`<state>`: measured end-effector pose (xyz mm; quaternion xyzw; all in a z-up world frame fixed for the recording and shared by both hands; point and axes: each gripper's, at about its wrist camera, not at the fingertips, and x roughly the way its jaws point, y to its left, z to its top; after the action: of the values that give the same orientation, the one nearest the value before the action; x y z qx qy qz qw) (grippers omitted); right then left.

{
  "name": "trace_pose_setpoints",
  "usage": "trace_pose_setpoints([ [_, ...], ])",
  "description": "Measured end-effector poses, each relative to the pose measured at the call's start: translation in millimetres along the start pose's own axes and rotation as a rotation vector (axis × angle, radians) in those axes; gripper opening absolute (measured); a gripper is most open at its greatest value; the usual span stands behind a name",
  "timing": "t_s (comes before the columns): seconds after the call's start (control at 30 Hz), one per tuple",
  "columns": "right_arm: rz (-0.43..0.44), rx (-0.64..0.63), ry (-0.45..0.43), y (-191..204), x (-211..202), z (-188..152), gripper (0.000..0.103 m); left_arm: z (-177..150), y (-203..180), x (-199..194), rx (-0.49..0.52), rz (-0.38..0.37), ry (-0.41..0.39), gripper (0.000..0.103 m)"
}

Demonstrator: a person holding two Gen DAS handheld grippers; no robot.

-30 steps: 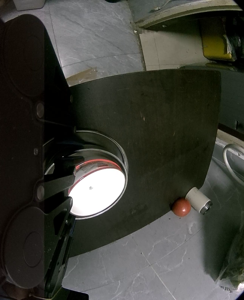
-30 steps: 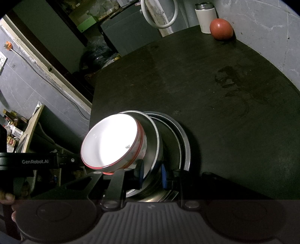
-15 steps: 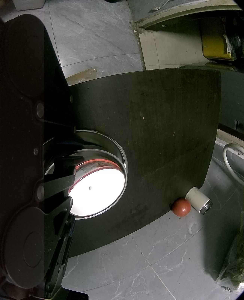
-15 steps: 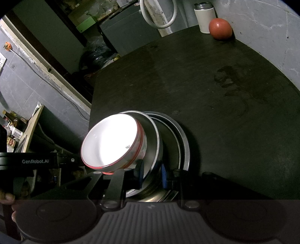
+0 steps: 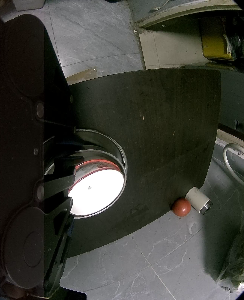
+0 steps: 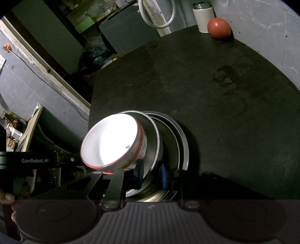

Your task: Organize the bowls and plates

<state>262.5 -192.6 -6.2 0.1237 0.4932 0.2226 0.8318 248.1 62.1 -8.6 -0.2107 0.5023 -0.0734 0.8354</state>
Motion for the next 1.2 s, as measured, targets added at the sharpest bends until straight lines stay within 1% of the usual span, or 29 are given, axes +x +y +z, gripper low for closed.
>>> trace_pose_setpoints([
  [0.3, -0.011, -0.003, -0.001, 4.1, -1.0, -0.4, 0.022, 0.6, -0.8, 0.0, 0.006, 0.004, 0.001, 0.012],
  [0.5, -0.020, -0.018, -0.003, 7.1, -2.0, -0.6, 0.023, 1.2, -0.7, -0.6, 0.005, 0.016, 0.001, 0.017],
  [0.97, -0.029, -0.031, -0.009, 10.6, -2.9, -0.9, 0.024, -0.2, -1.6, -5.4, -0.014, 0.038, -0.012, 0.024],
  [1.03, -0.030, -0.032, -0.010, 10.8, -3.1, -1.0, 0.024, -0.8, -1.6, -7.4, -0.016, 0.044, -0.023, 0.029],
  [1.2, -0.032, -0.034, -0.010, 10.4, -4.2, -0.8, 0.024, -2.6, -0.8, -10.1, -0.025, 0.052, -0.030, 0.034],
])
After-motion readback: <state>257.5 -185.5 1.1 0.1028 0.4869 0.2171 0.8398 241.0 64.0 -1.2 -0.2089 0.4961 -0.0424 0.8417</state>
